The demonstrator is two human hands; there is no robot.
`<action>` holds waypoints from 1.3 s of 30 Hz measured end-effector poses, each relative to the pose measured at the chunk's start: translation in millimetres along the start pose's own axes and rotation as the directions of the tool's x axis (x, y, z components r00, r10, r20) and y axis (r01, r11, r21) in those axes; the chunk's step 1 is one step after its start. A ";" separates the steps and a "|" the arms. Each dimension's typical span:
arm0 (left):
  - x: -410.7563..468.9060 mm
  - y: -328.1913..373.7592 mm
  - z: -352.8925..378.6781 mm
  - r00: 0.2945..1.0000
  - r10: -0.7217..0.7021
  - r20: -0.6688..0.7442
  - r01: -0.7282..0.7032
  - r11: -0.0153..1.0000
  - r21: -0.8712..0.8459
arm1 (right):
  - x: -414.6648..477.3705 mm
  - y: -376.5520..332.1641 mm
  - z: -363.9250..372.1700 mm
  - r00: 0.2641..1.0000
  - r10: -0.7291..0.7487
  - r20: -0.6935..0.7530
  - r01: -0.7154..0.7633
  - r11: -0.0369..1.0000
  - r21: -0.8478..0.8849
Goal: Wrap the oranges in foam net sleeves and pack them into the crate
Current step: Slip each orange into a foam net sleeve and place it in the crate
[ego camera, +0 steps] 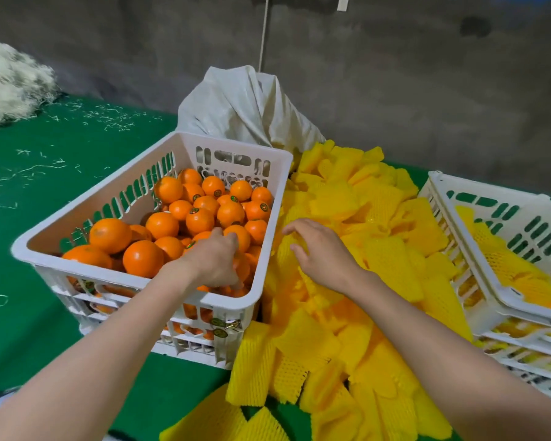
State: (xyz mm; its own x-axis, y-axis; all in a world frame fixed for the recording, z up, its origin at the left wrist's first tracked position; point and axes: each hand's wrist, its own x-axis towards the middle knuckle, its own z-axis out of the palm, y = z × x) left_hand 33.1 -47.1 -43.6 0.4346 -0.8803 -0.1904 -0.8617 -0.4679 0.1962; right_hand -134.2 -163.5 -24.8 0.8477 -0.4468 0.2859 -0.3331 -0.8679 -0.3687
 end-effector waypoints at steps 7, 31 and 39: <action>5.3 1.5 1.5 0.903 -0.087 -0.421 -0.099 0.911 -0.400 | 15.8 48.2 5.6 0.976 0.211 -0.052 -0.212 0.876 -0.434; -19.1 74.7 -31.4 0.993 0.111 -0.046 0.003 -0.405 -0.914 | -3.7 48.5 -76.0 0.783 0.340 -0.521 -0.126 0.907 0.403; -20.7 120.0 -26.8 0.987 0.106 0.120 0.158 -0.524 -0.837 | -44.3 5.2 -77.3 0.926 0.374 0.062 -0.172 0.269 0.948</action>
State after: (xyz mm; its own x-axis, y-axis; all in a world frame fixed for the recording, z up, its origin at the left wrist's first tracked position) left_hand -72.3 -87.1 9.8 0.3062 -0.9091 -0.2825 0.7395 0.0402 0.6720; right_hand -205.4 -164.9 29.0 0.6859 -0.7241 0.0718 0.1556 0.0496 -0.9866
